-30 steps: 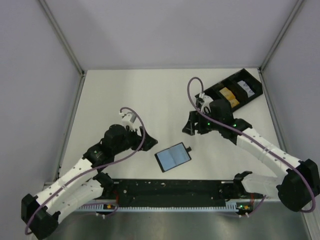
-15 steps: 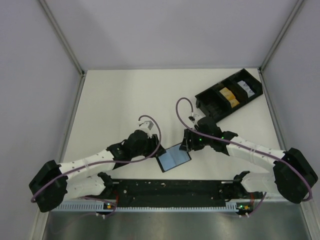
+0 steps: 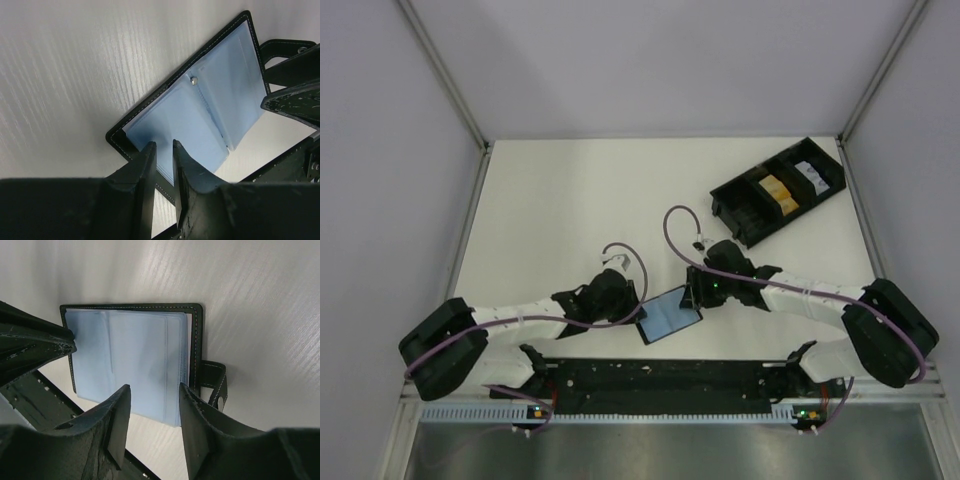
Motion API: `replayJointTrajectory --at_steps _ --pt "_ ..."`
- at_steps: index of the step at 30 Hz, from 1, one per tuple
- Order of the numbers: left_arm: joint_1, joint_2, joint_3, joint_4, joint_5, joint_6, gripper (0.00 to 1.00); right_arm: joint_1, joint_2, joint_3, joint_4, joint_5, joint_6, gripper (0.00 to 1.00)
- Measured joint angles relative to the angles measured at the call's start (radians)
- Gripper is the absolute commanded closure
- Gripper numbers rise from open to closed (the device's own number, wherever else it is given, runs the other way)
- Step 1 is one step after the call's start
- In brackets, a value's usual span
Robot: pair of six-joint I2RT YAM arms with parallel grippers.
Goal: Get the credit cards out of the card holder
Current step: Remove the credit card from the card holder.
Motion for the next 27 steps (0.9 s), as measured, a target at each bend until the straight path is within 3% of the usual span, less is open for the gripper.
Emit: replayJointTrajectory --at_steps 17,27 --pt "-0.006 0.058 -0.003 0.089 0.000 -0.033 0.81 0.014 0.069 0.000 0.081 -0.066 0.026 0.66" --pt "-0.011 0.068 -0.007 0.115 0.000 -0.048 0.81 0.117 0.119 0.025 0.152 -0.144 0.085 0.67"
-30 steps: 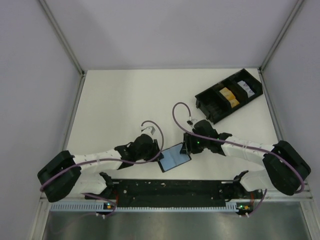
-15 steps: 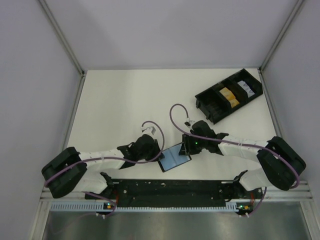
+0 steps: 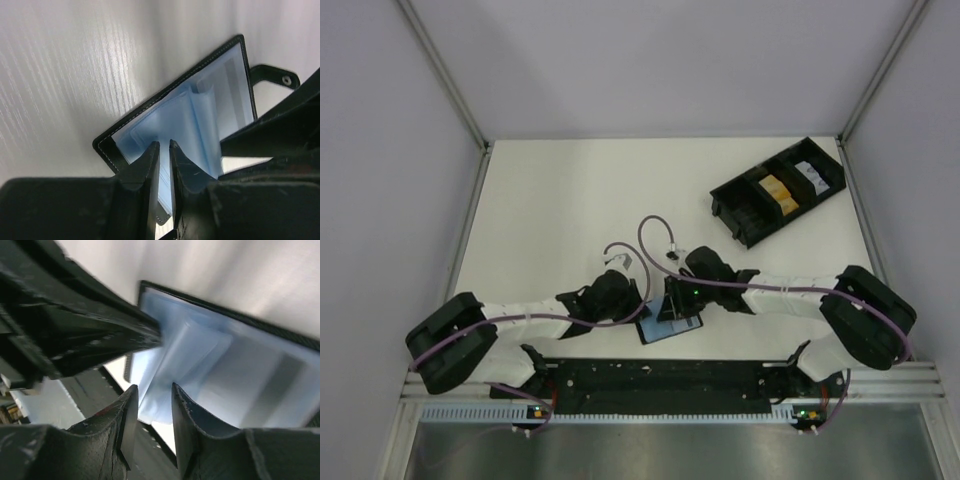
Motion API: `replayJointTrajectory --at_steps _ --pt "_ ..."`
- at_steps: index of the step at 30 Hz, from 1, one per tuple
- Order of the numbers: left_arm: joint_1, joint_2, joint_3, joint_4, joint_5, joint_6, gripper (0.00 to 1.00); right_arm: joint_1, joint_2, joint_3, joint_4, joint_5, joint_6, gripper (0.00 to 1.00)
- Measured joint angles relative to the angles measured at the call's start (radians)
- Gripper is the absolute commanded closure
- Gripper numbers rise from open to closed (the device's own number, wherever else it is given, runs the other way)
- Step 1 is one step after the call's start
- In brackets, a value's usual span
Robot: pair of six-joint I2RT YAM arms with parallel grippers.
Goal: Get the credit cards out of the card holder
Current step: Remove the credit card from the card holder.
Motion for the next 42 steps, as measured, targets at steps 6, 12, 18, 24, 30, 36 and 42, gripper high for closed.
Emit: replayJointTrajectory --at_steps 6,12,18,24,30,36,42 --pt "-0.002 -0.089 -0.070 0.007 -0.031 -0.047 0.77 0.114 0.040 0.113 0.000 -0.023 0.002 0.61" --pt "-0.004 -0.336 -0.164 -0.070 -0.119 -0.110 0.71 0.155 0.047 0.168 -0.027 -0.001 -0.029 0.53" --pt "-0.004 -0.485 -0.163 -0.131 -0.155 -0.107 0.68 0.153 -0.038 0.167 -0.173 0.170 -0.072 0.43" --pt "-0.007 -0.388 -0.104 -0.161 -0.076 -0.071 0.68 0.103 -0.111 0.158 -0.253 0.312 -0.087 0.43" --pt "-0.041 -0.220 -0.043 -0.129 -0.017 -0.048 0.71 0.087 -0.102 0.109 -0.304 0.360 -0.084 0.43" --pt "-0.063 -0.115 -0.035 -0.101 0.000 -0.061 0.76 0.087 -0.069 0.100 -0.316 0.372 -0.066 0.42" --pt "-0.064 -0.088 -0.035 -0.066 0.004 -0.079 0.80 0.087 -0.046 0.100 -0.315 0.368 -0.049 0.42"
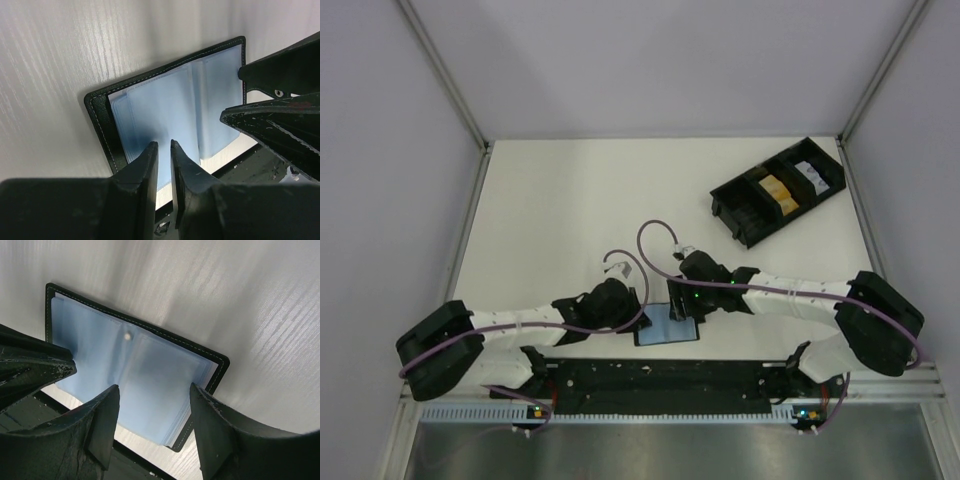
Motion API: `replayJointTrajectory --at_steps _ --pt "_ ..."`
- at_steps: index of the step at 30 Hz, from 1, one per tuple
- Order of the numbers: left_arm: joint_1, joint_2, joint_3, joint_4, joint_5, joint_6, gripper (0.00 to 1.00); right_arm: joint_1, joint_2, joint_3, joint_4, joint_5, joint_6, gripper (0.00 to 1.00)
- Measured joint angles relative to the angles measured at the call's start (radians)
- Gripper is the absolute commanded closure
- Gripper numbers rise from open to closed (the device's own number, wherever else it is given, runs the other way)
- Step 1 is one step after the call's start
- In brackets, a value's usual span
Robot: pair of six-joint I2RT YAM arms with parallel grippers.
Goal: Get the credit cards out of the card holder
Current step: Remove the credit card from the card holder.
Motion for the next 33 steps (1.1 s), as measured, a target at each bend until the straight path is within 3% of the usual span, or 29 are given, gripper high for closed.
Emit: replayJointTrajectory --at_steps 23,33 --pt "-0.001 0.029 -0.007 0.048 0.000 -0.021 0.83 0.000 0.008 -0.006 0.016 0.009 0.047 0.37" --pt "-0.001 0.029 -0.012 0.059 0.001 -0.027 0.84 -0.002 0.048 -0.014 0.137 -0.098 0.064 0.43"
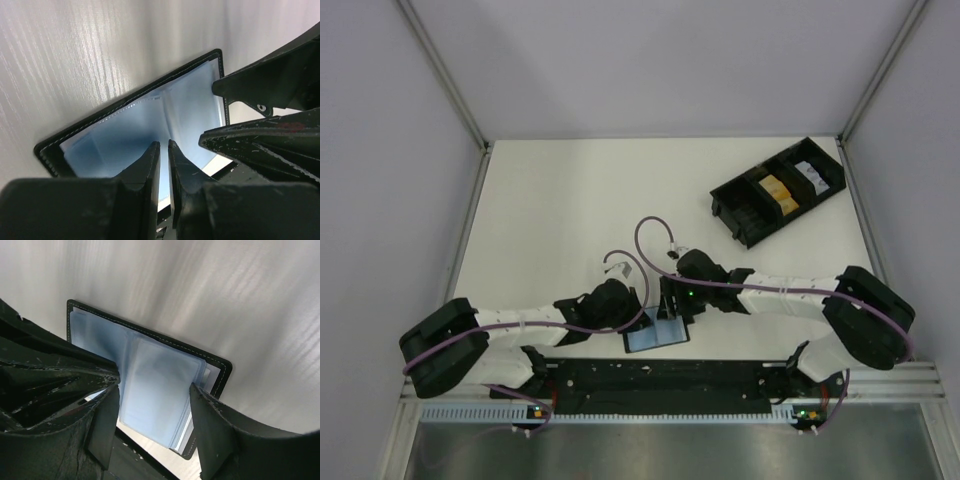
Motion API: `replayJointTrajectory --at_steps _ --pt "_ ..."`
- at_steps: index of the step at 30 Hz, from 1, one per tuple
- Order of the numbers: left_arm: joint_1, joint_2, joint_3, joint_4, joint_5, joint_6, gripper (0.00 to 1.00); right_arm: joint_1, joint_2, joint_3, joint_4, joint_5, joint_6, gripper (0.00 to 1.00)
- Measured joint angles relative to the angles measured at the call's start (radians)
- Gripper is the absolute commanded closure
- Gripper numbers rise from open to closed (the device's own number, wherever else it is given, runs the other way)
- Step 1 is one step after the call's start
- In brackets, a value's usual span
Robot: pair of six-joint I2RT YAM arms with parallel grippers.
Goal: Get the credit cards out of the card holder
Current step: Remove the credit card from the card holder.
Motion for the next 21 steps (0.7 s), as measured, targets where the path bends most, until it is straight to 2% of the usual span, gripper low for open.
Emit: replayJointTrajectory --at_steps 14,21 --pt "0.000 0.006 -0.015 0.024 -0.002 -0.008 0.85 -0.002 0.019 -0.006 0.113 -0.114 0.026 0.46" --pt "0.000 -0.100 -0.027 -0.047 -0.047 -0.004 0.80 -0.002 -0.016 -0.006 0.061 -0.077 0.011 0.45"
